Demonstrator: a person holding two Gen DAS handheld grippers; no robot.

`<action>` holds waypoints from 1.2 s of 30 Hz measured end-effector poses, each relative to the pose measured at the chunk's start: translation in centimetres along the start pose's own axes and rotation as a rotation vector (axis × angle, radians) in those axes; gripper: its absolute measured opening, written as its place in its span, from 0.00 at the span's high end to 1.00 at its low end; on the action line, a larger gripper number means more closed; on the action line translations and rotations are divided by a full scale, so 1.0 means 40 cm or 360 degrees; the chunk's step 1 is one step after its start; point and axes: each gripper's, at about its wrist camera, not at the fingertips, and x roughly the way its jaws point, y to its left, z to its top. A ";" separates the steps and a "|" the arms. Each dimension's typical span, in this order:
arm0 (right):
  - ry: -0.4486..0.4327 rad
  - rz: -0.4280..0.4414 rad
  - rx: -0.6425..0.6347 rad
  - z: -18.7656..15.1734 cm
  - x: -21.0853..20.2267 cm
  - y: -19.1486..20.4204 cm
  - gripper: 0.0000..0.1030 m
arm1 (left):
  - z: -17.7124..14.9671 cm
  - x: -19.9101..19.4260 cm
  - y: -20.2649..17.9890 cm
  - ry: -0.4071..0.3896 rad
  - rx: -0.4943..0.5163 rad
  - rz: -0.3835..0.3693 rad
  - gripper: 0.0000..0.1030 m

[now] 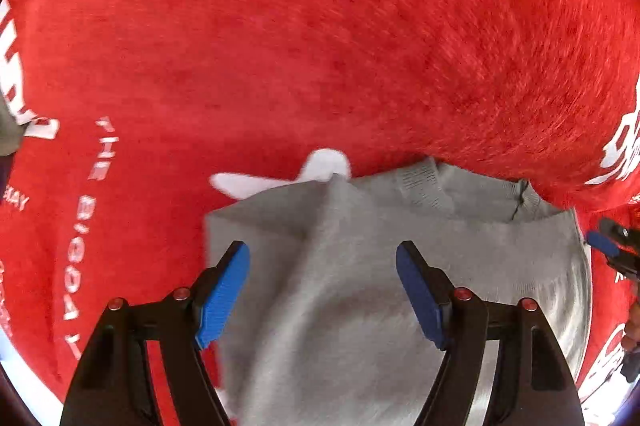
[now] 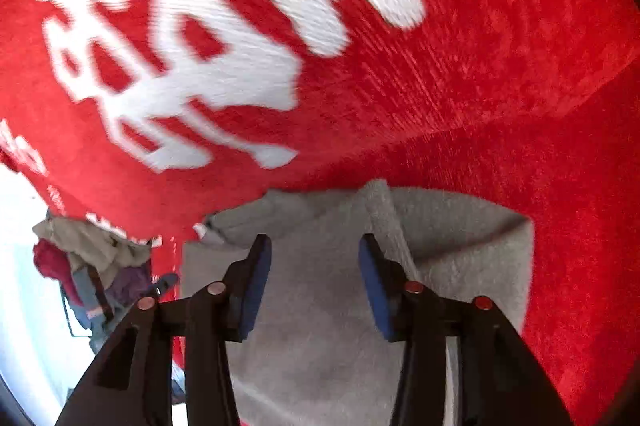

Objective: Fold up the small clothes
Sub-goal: 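Open both grippers and release the folded hem onto the sweater, then pinch and straighten the folded sweater edge with the right gripper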

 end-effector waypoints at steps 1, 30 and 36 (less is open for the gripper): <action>0.0017 0.0010 -0.0018 -0.016 -0.019 0.004 0.51 | -0.012 -0.012 0.007 0.0012 0.0009 0.0009 0.26; 0.0176 -0.0298 -0.0292 -0.116 -0.065 -0.030 0.94 | -0.377 -0.097 0.006 0.0244 -0.0102 0.0086 0.26; 0.0227 -0.0498 -0.0308 -0.095 -0.026 -0.056 0.94 | -0.339 -0.067 0.007 0.0246 -0.0152 0.0107 0.26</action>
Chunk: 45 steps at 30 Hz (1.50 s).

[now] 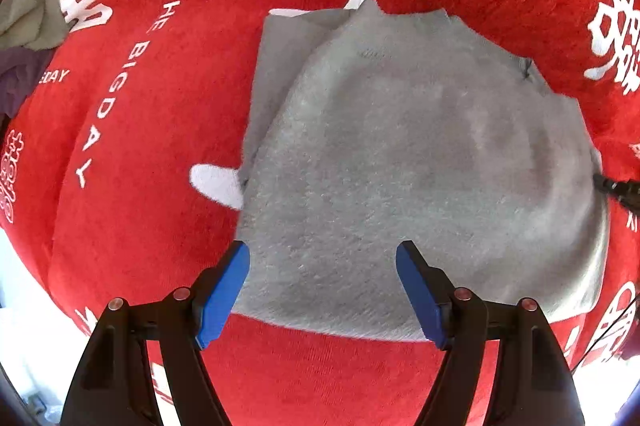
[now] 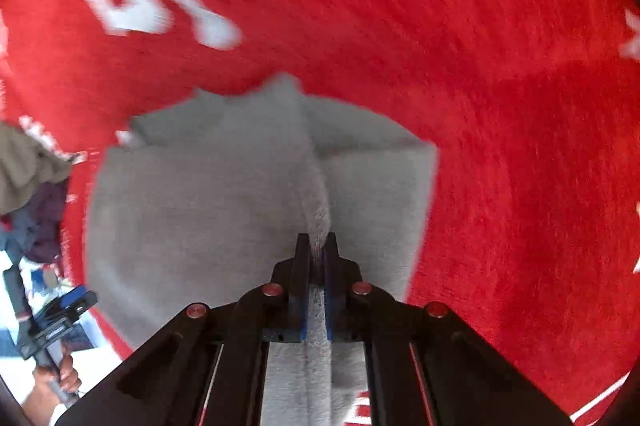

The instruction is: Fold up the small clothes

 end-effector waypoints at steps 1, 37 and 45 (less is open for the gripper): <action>-0.0005 0.0027 0.0060 -0.002 -0.004 -0.014 0.91 | 0.012 -0.008 -0.008 -0.0036 0.0008 -0.0002 0.26; 0.0078 0.0127 -0.0230 -0.279 -0.040 0.292 0.57 | -0.045 0.057 0.213 0.0113 -0.0132 0.0163 0.25; 0.0110 0.0222 -0.0236 -0.360 0.015 0.460 0.56 | -0.058 0.072 0.246 0.0133 -0.0016 0.0009 0.19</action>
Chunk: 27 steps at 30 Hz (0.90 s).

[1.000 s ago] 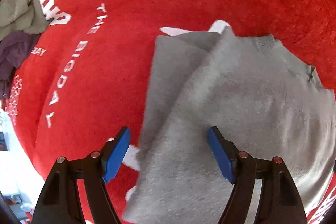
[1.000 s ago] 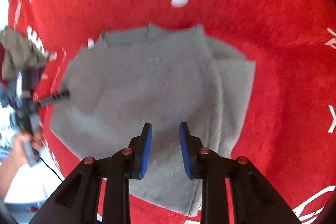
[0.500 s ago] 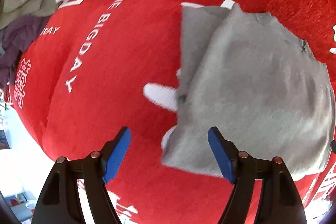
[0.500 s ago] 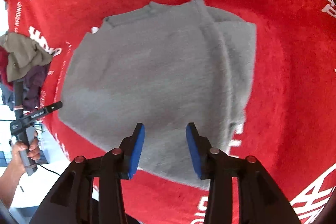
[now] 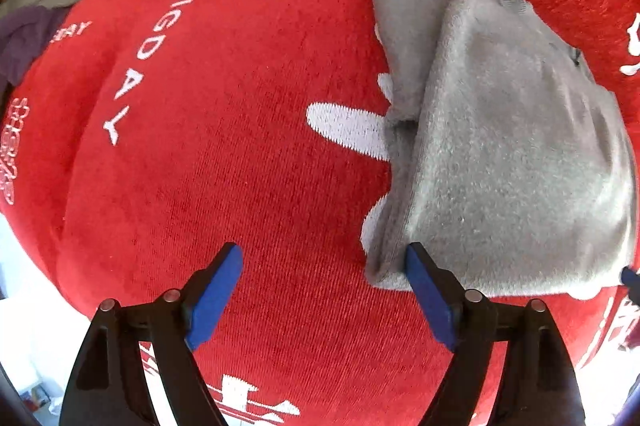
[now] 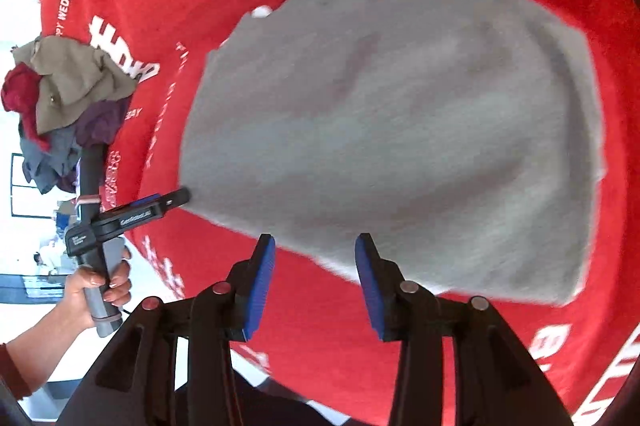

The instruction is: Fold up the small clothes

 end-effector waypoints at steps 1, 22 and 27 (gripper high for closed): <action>0.0014 0.0013 0.0004 -0.010 0.019 0.023 0.56 | -0.001 -0.003 0.006 0.0003 0.0012 -0.0021 0.19; 0.0219 0.0114 0.0166 -0.034 0.205 0.171 0.45 | -0.028 0.016 0.119 0.0064 0.0015 -0.0245 0.00; 0.0234 0.0131 0.0200 -0.032 0.212 0.157 0.44 | -0.044 0.023 0.146 0.0095 -0.0060 -0.0312 0.00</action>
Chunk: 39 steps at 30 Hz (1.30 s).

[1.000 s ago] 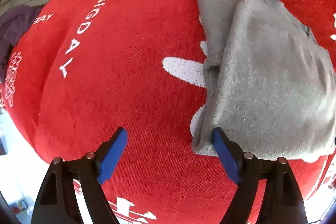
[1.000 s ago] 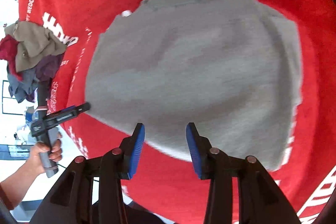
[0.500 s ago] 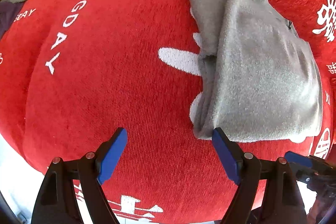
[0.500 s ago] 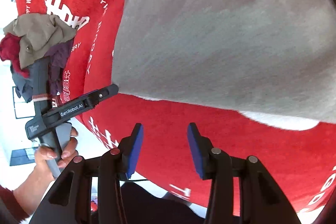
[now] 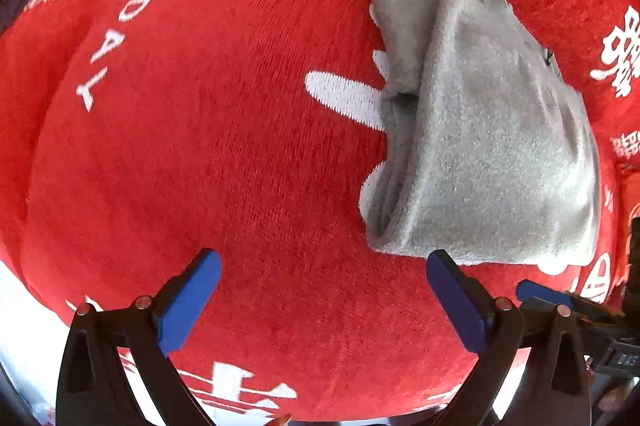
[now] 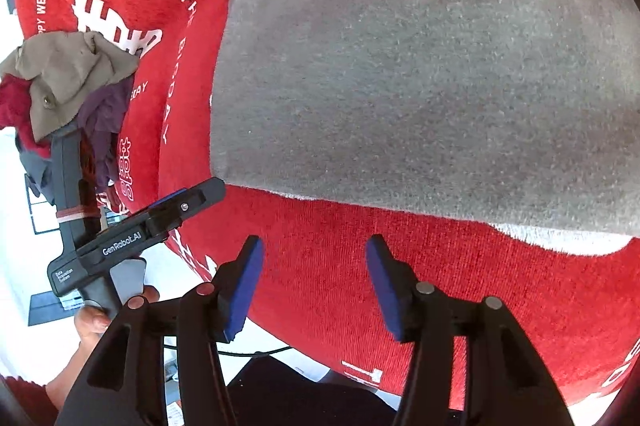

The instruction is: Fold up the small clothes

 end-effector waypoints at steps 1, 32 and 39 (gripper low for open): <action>0.0000 0.0012 0.0012 0.001 0.000 -0.004 0.44 | -0.003 -0.005 0.011 0.0005 -0.0038 -0.0040 0.00; -0.0290 0.0619 0.0475 0.024 -0.073 -0.142 0.91 | 0.057 0.018 -0.166 -0.0209 -0.0353 -0.0615 0.00; -0.0201 0.0517 0.0432 0.021 -0.019 -0.161 0.92 | 0.082 0.041 -0.199 -0.0331 -0.0241 -0.0408 0.00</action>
